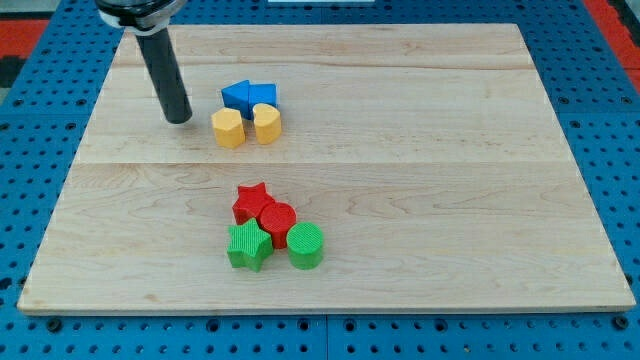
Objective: Slide your arm below the yellow hexagon
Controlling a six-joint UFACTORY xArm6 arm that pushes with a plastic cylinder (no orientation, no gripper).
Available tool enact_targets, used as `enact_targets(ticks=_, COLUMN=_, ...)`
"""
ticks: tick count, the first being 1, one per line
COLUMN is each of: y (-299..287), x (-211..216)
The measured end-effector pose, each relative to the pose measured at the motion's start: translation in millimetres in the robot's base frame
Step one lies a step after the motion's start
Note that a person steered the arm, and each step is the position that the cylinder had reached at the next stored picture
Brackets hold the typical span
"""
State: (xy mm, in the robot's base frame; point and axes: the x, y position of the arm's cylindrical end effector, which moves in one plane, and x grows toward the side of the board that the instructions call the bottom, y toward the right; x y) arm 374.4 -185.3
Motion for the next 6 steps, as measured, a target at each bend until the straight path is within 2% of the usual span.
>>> enact_targets(ticks=2, y=-24.8, x=47.6)
enact_targets(ticks=5, y=68.5, x=67.1)
enact_targets(ticks=6, y=61.0, x=67.1)
